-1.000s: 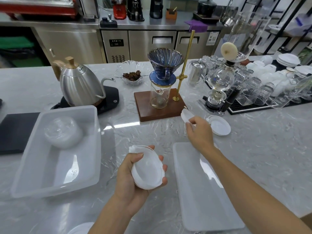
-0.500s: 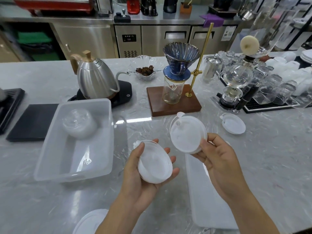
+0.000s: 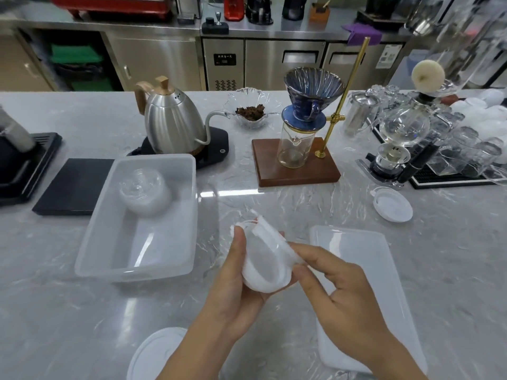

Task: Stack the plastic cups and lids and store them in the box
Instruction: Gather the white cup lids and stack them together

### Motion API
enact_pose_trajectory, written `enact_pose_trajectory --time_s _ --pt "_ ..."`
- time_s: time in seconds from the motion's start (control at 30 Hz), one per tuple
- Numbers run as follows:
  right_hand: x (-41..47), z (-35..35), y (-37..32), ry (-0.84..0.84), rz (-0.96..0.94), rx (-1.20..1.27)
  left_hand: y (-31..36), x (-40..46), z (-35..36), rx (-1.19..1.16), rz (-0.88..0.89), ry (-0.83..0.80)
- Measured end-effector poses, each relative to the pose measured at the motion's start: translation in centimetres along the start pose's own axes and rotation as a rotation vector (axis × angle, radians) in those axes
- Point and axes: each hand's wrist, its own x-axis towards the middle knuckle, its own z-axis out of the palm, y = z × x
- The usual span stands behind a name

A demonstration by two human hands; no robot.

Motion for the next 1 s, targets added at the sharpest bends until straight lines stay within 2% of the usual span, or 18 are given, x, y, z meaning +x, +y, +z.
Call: enact_pose_trajectory --time_s 0.2,0.47,0.73,1.0 --pt "-0.1 0.4 1.0 -0.102 -0.096 -0.110 0.3 0.0 -0.5 0.011 0.006 -0.034" --pt "0.1 -0.2 0.9 -0.293 -0.049 -0.075 0.3 -0.3 -0.4 -0.007 -0.011 -0.062" --pt "0.2 0.3 1.3 -0.364 -0.027 -0.069 0.6 -0.7 -0.3 -0.021 -0.053 -0.016" --pt "0.2 0.0 1.5 -0.334 -0.018 -0.083 0.3 -0.2 0.5 -0.055 -0.060 -0.002"
